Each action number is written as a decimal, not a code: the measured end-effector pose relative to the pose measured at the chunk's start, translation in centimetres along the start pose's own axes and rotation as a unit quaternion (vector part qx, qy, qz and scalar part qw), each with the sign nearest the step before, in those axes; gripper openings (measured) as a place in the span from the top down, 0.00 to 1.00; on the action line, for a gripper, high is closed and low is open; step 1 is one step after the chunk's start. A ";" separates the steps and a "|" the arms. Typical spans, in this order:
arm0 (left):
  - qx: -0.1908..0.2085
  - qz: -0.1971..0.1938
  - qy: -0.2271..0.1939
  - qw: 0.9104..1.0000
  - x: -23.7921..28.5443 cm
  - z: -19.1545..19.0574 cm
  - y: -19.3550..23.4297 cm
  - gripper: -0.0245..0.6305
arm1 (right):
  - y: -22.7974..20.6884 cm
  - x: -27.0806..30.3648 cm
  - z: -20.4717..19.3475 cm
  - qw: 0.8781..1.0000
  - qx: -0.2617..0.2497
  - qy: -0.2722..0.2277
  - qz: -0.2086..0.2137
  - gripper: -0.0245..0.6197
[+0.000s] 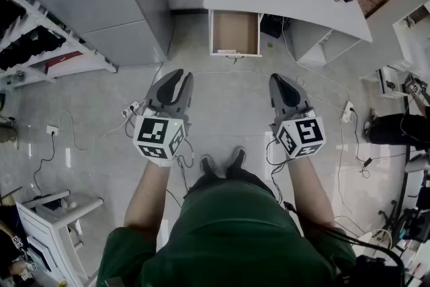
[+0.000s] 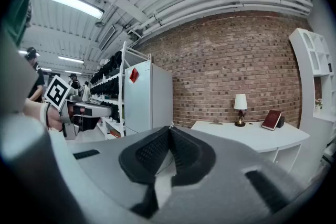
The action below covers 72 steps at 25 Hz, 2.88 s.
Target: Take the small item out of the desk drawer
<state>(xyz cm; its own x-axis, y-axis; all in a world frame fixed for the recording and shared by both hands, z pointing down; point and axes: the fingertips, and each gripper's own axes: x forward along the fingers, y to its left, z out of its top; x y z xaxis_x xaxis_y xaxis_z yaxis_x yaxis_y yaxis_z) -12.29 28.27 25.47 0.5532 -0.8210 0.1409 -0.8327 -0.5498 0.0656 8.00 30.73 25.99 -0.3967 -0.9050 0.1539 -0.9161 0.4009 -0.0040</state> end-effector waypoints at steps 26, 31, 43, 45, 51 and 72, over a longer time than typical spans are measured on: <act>0.005 0.050 0.028 0.998 7.1 -0.5 -6.2 0.85 | -9.7 1.1 -1.3 0.997 0.036 -0.015 0.069 0.96; -0.001 0.057 0.024 0.998 8.9 -0.5 -4.2 0.85 | -10.5 2.9 -1.5 0.997 0.034 -0.009 0.063 0.96; -0.020 0.050 0.015 0.998 14.5 0.4 4.5 0.85 | -11.8 11.4 -1.1 0.999 0.035 0.013 0.031 0.96; -0.027 0.045 0.019 0.998 15.7 0.1 6.1 0.85 | -11.8 13.2 -1.0 0.999 0.033 0.019 0.027 0.96; -0.044 0.028 0.023 0.998 19.0 -0.5 10.9 0.85 | -11.6 18.1 -1.1 0.999 0.025 0.033 0.012 0.96; -0.067 -0.003 0.034 0.997 26.2 -1.5 17.3 0.85 | -11.9 27.0 -2.3 0.997 0.006 0.074 0.012 0.96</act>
<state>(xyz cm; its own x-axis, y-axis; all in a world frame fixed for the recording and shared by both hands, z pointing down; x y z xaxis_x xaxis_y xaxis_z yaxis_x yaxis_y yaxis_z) -12.27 -2.51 31.78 0.5599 -0.8023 0.2070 -0.8271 -0.5263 0.1975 8.31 1.81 32.47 -0.4063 -0.8636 0.2984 -0.9076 0.4194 -0.0219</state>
